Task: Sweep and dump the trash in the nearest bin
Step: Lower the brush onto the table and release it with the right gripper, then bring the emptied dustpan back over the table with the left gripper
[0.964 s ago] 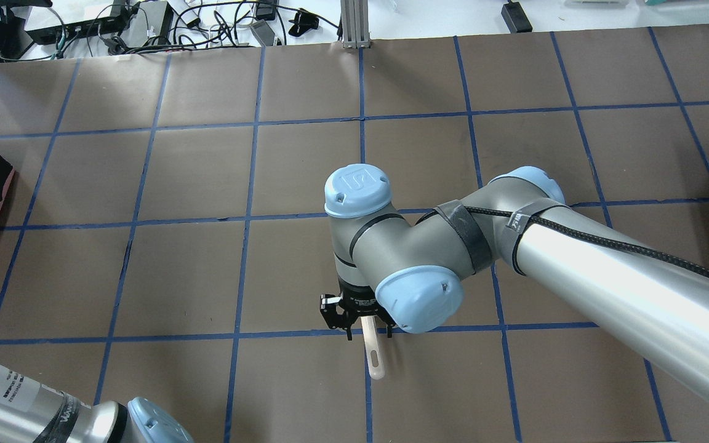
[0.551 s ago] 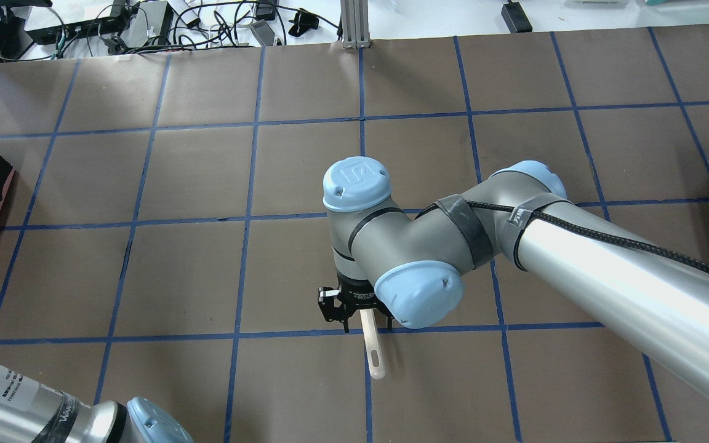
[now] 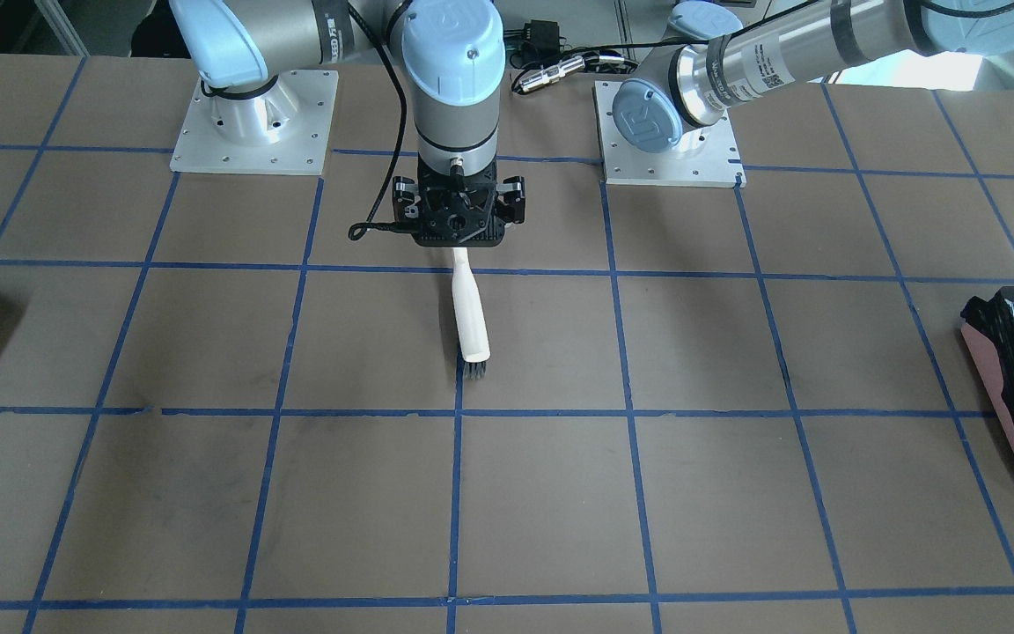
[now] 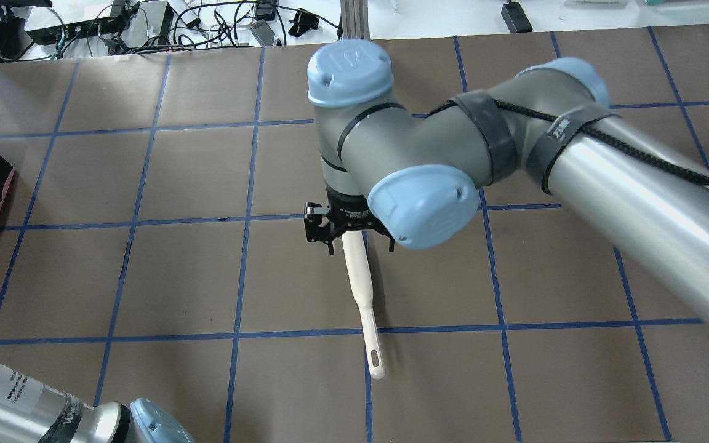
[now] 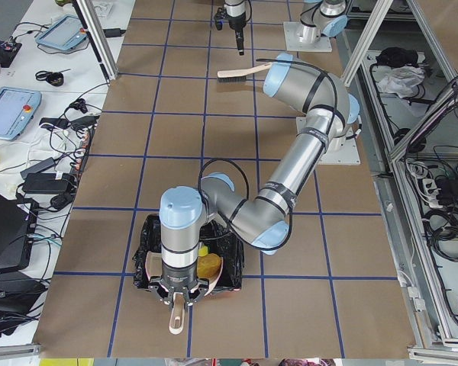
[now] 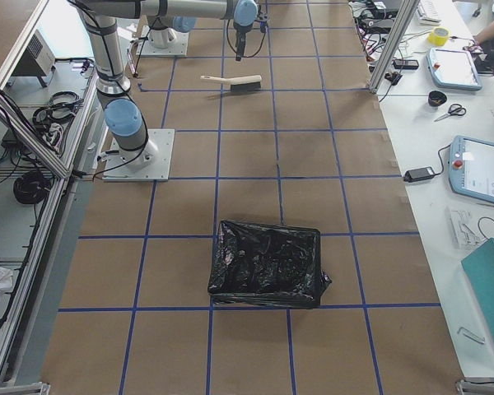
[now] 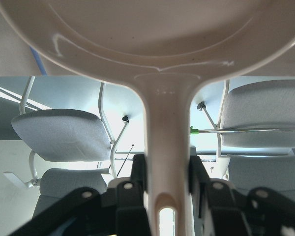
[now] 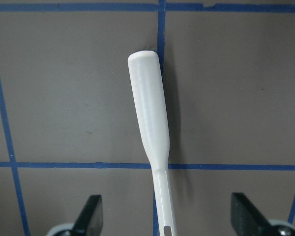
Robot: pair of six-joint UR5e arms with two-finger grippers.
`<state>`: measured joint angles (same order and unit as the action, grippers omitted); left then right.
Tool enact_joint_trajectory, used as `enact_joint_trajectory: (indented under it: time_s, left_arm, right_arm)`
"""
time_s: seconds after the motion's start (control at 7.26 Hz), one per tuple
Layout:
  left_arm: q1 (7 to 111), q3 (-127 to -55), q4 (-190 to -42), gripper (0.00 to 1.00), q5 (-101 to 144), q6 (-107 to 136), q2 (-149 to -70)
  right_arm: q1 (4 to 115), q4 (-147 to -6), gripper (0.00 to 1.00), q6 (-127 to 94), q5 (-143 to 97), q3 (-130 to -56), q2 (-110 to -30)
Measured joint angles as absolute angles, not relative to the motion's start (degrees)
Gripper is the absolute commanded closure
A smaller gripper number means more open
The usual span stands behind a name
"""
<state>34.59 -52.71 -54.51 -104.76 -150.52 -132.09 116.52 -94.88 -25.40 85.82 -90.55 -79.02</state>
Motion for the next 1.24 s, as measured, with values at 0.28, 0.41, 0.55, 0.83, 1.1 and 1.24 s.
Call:
enact_joint_trajectory:
  time_s: [0.28,0.41,0.55,0.83,1.1,1.24]
  left_arm:
    - [37.58,-55.48,-50.11,1.0,-110.43,-151.25,-130.09]
    - [38.98,-57.44,-46.92,1.0,-112.62,-151.39,-129.23]
    - [39.76,-59.73,-43.71,1.0,-113.98,-151.54,-128.62]
    - [40.19,-62.49,-39.82,1.0,-114.65,-152.21,-127.96]
    - [40.24,-62.5,-39.25,1.0,-114.48,-152.4,-127.17]
    - [40.27,-61.87,-39.87,1.0,-113.81,-152.26,-126.39]
  right_arm:
    - [116.13,-86.18,0.0,-25.85,86.07,-81.65,-80.89]
    - [115.21,-84.1,0.0,-25.84,86.23,-80.18,-82.55]
    - [112.76,-83.46,0.0,-25.47,86.33,-79.65,-84.02]
    - [104.17,-82.38,0.0,-20.42,86.39,-79.54,-86.94]
    - [97.87,-82.2,0.0,-13.33,86.74,-80.28,-89.08]
    - [95.63,-82.44,0.0,-10.06,87.76,-81.19,-90.11]
